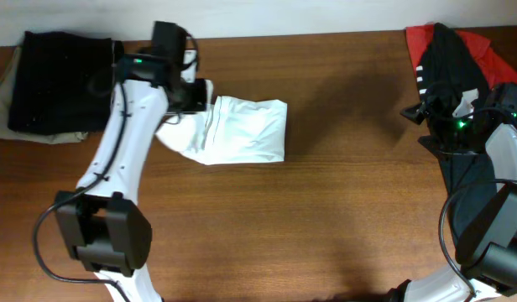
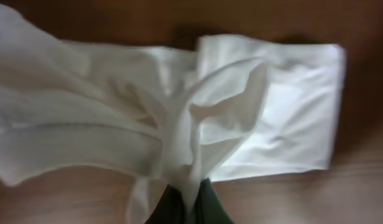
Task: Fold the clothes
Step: 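Fold the strip's left end rightward over the bundle with the left gripper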
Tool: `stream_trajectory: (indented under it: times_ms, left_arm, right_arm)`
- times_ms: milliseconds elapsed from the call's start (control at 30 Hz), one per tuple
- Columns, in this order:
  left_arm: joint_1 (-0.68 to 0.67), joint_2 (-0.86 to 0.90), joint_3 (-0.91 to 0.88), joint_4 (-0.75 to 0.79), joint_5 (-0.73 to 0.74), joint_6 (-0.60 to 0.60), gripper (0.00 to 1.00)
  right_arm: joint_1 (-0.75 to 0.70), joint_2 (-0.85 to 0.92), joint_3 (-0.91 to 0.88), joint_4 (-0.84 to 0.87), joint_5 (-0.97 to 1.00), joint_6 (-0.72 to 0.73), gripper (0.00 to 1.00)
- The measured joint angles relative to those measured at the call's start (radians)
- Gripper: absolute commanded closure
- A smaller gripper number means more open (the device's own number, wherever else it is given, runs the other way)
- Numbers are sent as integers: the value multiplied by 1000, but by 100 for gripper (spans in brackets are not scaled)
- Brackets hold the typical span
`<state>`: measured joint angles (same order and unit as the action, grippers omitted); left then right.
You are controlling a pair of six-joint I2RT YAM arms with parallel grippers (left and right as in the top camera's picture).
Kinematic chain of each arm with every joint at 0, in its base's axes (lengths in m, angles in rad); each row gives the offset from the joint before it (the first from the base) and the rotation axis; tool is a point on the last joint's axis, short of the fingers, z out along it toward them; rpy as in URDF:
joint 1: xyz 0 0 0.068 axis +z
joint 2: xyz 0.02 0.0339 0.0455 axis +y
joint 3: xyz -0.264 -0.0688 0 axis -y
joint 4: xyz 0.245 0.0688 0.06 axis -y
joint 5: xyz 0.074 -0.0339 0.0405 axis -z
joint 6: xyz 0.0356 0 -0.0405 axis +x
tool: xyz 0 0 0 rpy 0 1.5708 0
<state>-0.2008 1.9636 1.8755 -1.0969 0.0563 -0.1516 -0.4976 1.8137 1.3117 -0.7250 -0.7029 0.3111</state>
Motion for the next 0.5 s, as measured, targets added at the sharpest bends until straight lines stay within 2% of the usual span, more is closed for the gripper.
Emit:
stream_trajectory:
  times_ms: [200,367,500]
  left_arm:
    - [-176,76,0,117,45,-15,99]
    - [-236,221,0,216,79,-26,100]
    - [-249,240,0,279,95,-26,100]
  right_arm:
    - [0,0,0,1,0,0,1]
    - [0,0,0,-1,0,0,1]
    - [0,0,0,0,0,0,1]
